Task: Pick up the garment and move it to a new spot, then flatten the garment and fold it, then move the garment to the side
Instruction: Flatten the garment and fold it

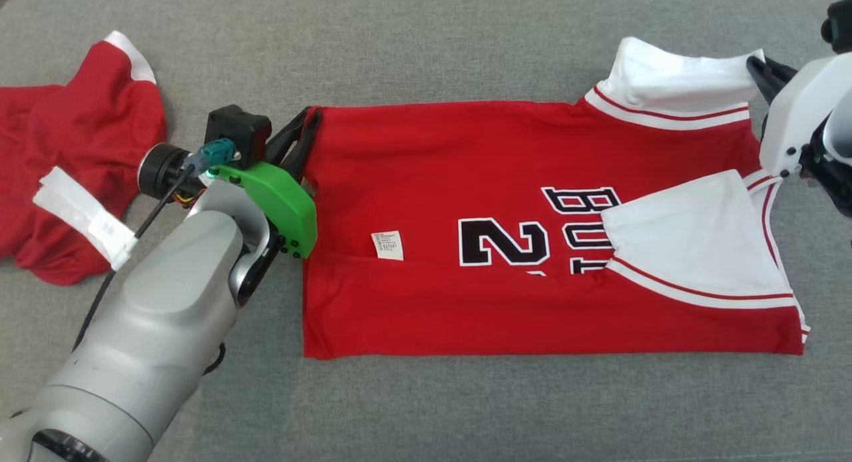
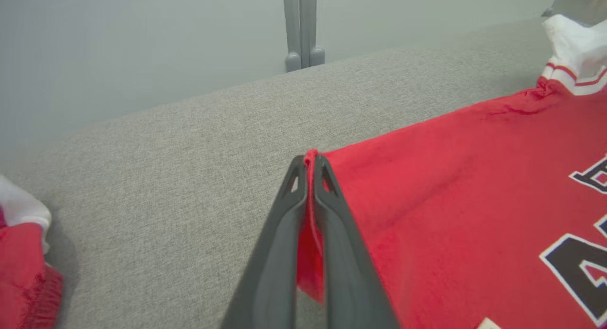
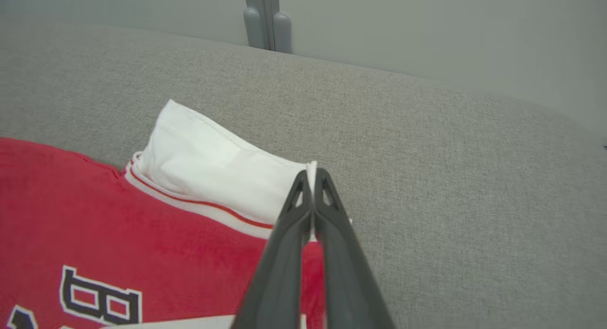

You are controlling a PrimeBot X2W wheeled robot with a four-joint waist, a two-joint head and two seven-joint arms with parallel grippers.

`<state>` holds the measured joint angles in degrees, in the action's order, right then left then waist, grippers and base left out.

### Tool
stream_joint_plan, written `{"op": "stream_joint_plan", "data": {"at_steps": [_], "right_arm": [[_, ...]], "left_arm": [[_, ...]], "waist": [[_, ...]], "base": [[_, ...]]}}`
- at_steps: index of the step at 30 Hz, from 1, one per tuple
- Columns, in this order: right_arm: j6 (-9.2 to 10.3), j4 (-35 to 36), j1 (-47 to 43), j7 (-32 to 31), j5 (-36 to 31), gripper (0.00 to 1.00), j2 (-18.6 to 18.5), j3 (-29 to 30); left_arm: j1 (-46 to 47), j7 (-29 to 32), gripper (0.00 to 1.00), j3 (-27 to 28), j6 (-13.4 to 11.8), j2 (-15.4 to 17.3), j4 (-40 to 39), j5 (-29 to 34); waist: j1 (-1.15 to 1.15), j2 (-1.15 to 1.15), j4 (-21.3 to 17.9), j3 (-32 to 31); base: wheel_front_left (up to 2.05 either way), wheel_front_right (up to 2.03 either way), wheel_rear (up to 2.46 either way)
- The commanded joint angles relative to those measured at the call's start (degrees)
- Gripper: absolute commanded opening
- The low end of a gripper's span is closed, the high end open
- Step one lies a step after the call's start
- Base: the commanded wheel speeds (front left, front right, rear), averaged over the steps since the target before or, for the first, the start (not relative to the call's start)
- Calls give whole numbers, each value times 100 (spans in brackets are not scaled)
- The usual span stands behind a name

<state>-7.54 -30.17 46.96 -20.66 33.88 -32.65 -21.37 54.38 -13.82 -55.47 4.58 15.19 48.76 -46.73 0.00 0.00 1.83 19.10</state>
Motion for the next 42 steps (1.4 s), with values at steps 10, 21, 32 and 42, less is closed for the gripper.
{"op": "stream_joint_plan", "data": {"at_steps": [10,21,32,42], "right_arm": [[10,1135,-1547,-363,655,0,-397,107],[10,1904,-2809,-655,695,0,-280,641],[11,2502,-3807,-1171,455,100,139,1383],[10,2584,-4092,-1180,-335,100,868,2448]], "left_arm": [[-972,-136,0,409,-12,673,-1302,1167],[-2109,-139,0,1204,-10,851,-1779,1939],[-2875,-139,100,2203,-19,444,-1852,1880],[-4073,-138,100,3980,-184,-265,-2671,1665]], "waist": [[0,0,-283,-319],[0,0,-400,-492],[0,0,-386,-789],[0,0,-273,-1228]], "base": [[0,0,0],[0,0,0],[0,0,0],[0,0,0]]}}
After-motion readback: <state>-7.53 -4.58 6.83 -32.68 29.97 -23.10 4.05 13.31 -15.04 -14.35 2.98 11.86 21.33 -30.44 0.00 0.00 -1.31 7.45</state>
